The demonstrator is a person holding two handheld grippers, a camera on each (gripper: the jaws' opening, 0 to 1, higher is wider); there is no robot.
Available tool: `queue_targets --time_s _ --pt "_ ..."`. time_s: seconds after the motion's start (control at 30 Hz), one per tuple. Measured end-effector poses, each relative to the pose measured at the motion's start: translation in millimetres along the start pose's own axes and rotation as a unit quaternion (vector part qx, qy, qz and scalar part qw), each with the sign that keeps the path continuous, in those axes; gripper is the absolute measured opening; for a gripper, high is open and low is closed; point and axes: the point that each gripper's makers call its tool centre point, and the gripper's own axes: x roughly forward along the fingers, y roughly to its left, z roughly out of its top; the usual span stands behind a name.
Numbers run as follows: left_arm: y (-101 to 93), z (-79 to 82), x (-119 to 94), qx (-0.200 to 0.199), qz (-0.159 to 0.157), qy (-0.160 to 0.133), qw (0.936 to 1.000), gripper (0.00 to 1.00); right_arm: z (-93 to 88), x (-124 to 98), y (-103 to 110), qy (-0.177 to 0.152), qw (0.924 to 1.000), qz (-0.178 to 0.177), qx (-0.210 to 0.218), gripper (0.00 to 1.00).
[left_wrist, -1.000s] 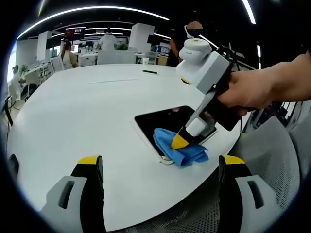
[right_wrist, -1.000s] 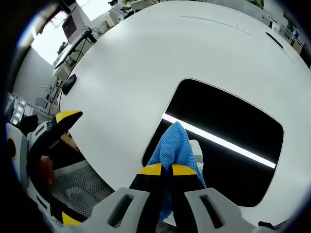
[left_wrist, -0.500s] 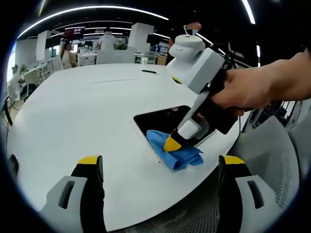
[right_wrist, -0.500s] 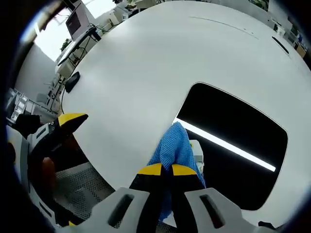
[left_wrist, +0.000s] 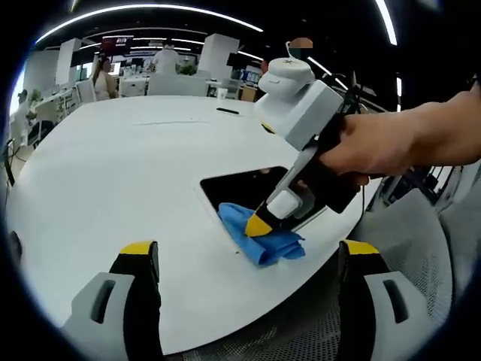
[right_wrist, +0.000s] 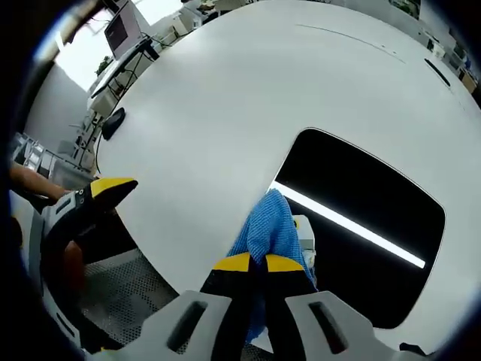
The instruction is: Wipe the mirror surface with the cleaning cloth until all visible marks leave the cleaned area.
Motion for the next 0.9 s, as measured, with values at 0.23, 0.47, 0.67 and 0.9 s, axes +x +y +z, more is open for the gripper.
queue_targets --time_s 0.23,0.47,0.67,0.9 --pt "3.7 1.4 -2.6 0.001 0.009 -0.006 0.9999 0.99 12.0 0.2 -7.9 -0.003 0.9999 -0.009 -0.013 0.0" --pt "6.8 5.1 -7.0 0.007 0.024 -0.019 0.9995 0.99 25.7 3.6 -14.2 -0.004 0.9998 -0.012 -0.018 0.0" --pt "10.4 3.5 -8.0 0.017 0.033 -0.013 0.9992 0.99 40.4 6.1 -21.9 -0.011 0.9997 -0.014 -0.015 0.0" --pt "9.1 6.1 -8.2 0.034 0.034 -0.016 0.9987 0.99 55.3 7.1 -29.1 -0.013 0.9998 -0.011 -0.014 0.0"
